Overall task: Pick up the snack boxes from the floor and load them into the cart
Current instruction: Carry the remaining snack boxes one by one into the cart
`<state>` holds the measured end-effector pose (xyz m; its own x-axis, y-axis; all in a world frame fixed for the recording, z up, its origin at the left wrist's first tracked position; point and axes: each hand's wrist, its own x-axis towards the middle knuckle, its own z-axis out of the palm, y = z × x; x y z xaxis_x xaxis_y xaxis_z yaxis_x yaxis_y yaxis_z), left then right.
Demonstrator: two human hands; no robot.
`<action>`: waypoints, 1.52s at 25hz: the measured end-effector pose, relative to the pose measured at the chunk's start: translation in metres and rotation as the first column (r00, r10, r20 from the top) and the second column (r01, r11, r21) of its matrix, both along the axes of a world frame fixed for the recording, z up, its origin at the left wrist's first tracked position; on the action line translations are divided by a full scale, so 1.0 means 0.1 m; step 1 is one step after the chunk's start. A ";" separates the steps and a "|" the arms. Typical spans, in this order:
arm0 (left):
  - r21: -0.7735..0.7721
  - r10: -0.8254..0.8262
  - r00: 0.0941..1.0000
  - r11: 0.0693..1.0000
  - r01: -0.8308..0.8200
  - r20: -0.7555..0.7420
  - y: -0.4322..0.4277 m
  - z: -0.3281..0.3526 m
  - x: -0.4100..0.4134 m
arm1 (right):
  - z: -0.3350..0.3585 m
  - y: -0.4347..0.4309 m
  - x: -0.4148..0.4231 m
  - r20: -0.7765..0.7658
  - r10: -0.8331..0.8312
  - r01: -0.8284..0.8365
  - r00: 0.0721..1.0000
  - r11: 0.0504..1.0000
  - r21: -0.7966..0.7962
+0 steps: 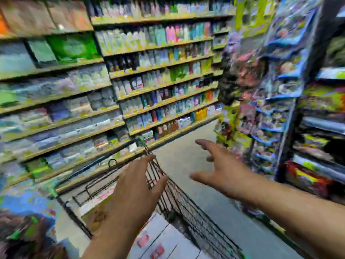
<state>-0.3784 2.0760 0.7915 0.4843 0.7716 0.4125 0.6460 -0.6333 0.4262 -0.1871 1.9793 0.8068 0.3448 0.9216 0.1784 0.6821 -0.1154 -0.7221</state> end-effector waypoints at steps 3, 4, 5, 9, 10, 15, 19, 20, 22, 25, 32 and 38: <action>0.110 -0.252 0.967 0.963 0.246 0.044 -1.01 0.64 0.57 | 0.60 -1.33 0.39 0.054 -0.157 0.152 0.986 0.985 0.086; 0.134 -0.330 0.943 0.937 0.322 0.046 -1.40 0.80 0.74 | 0.73 -1.80 0.47 0.052 -0.218 0.211 0.975 0.971 0.110; 0.156 -0.405 0.913 0.906 0.393 0.054 -1.80 0.92 0.93 | 0.82 -2.29 0.56 0.039 -0.280 0.273 0.959 0.952 0.139; 0.185 -0.675 0.731 0.735 0.652 0.104 -3.39 1.19 1.65 | 1.01 -4.23 0.73 -0.064 -0.491 0.493 0.869 0.844 0.211; 0.192 -0.738 0.666 0.673 0.714 0.110 -3.83 1.21 1.86 | 1.02 -4.75 0.76 -0.079 -0.560 0.563 0.825 0.800 0.208; 0.071 -0.923 0.341 0.358 0.931 0.178 -6.15 1.18 2.66 | 0.95 -7.16 0.76 -0.030 -0.833 0.823 0.553 0.540 0.178; -0.018 -0.967 0.110 0.108 0.994 0.232 -7.65 1.14 3.04 | 0.94 -8.62 0.66 -0.057 -0.947 0.940 0.317 0.305 0.152; -0.035 -0.971 0.051 0.044 0.998 0.233 -8.00 1.11 3.14 | 0.91 -8.94 0.64 -0.065 -0.965 0.959 0.253 0.241 0.151; -0.058 -0.975 -0.061 -0.075 0.995 0.214 -8.68 1.00 3.34 | 0.83 -9.53 0.63 -0.083 -0.987 0.981 0.138 0.125 0.145; -0.087 -0.953 -0.232 -0.253 0.964 0.195 -9.59 0.83 3.64 | 0.65 -10.26 0.66 -0.087 -0.996 0.993 -0.025 -0.035 0.115; -0.175 -0.790 -0.593 -0.613 0.771 0.157 -11.89 0.57 4.27 | 0.41 -11.86 0.69 -0.067 -0.868 0.862 -0.492 -0.496 0.101; -0.199 -0.514 -0.852 -0.849 0.490 0.095 -13.63 0.35 4.05 | 0.15 -12.90 0.28 -0.116 -0.615 0.619 -0.780 -0.786 0.010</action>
<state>0.0262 0.7128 0.8268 0.0406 -0.9546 0.2951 -0.7828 0.1531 0.6032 -0.1592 0.6896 0.8220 0.2839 -0.9475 0.1469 -0.5328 -0.2833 -0.7974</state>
